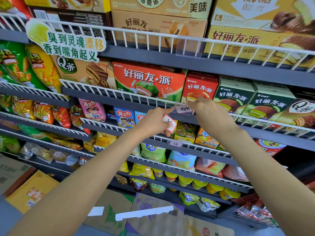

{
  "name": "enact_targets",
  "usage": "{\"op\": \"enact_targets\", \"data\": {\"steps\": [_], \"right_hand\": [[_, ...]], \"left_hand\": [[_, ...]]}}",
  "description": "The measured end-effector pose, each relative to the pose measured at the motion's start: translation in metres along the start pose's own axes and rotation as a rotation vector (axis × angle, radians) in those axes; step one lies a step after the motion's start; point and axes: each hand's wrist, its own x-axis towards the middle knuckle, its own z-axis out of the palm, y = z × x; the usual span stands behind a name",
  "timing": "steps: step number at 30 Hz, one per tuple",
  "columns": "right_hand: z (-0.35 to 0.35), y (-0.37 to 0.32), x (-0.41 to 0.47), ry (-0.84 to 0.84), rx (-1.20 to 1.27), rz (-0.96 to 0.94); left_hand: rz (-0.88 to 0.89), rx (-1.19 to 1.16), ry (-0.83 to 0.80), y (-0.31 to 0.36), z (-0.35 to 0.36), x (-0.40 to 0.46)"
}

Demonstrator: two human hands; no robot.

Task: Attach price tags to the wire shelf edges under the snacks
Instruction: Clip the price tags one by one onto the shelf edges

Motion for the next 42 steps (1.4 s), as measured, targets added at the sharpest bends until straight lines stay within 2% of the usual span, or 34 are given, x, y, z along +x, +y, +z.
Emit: {"op": "enact_targets", "data": {"steps": [5, 11, 23, 34, 42], "right_hand": [[0.001, 0.004, -0.015, 0.113, 0.055, 0.062], [0.014, -0.002, -0.016, 0.016, 0.094, 0.059], [0.023, -0.007, -0.021, -0.066, 0.238, 0.116], [0.017, -0.010, -0.014, -0.019, 0.167, 0.081], [0.021, -0.019, -0.004, -0.065, 0.164, 0.063]], "left_hand": [[-0.007, -0.017, -0.003, -0.001, 0.001, 0.001], [-0.027, -0.029, 0.017, -0.001, 0.002, 0.004], [-0.030, -0.048, -0.004, 0.004, 0.001, 0.001], [-0.028, -0.064, -0.011, 0.008, -0.001, 0.001], [-0.031, -0.076, -0.004, 0.010, -0.001, 0.000]]}}
